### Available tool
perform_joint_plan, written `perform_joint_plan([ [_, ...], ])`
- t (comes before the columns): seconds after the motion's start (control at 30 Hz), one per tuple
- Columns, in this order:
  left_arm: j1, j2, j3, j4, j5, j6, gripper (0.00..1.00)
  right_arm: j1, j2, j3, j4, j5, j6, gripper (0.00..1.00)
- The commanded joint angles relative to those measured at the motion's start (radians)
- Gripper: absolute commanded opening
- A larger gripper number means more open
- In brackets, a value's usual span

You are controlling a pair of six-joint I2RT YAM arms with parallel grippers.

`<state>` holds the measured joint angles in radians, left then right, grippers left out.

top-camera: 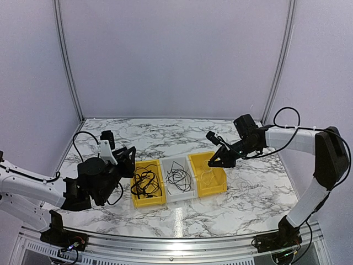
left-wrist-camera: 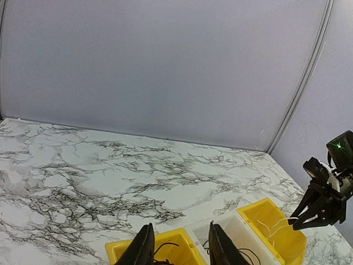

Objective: Untangle the cables

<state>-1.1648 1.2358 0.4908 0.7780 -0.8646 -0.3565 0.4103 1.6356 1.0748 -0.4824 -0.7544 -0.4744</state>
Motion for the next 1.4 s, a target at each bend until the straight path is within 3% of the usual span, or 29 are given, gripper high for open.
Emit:
perform_joint_plan([
  [0.0,-0.003,0.006,0.024,-0.012,0.004,0.006,0.35,0.009,-0.094,0.046,-0.086,0.063,-0.039,0.24],
  [0.3,-0.003,0.04,0.04,-0.011,0.023,0.01,0.37,-0.014,-0.278,-0.079,-0.155,0.268,-0.126,0.4],
  [0.43,-0.003,0.052,0.054,-0.012,0.037,0.01,0.38,-0.025,-0.286,-0.121,-0.194,0.283,-0.198,0.39],
  [0.67,-0.003,0.047,0.053,-0.013,0.046,0.011,0.38,-0.024,-0.297,-0.245,-0.12,0.395,-0.275,0.4],
  [0.93,-0.003,0.063,0.074,-0.013,0.059,0.013,0.38,-0.024,-0.238,-0.272,-0.059,0.414,-0.278,0.39],
  [1.13,-0.002,0.078,0.077,-0.013,0.07,0.001,0.38,-0.024,-0.206,-0.269,-0.04,0.406,-0.294,0.3],
  [1.37,-0.002,0.082,0.088,-0.013,0.08,0.016,0.38,-0.025,-0.278,-0.271,-0.102,0.315,-0.346,0.03],
])
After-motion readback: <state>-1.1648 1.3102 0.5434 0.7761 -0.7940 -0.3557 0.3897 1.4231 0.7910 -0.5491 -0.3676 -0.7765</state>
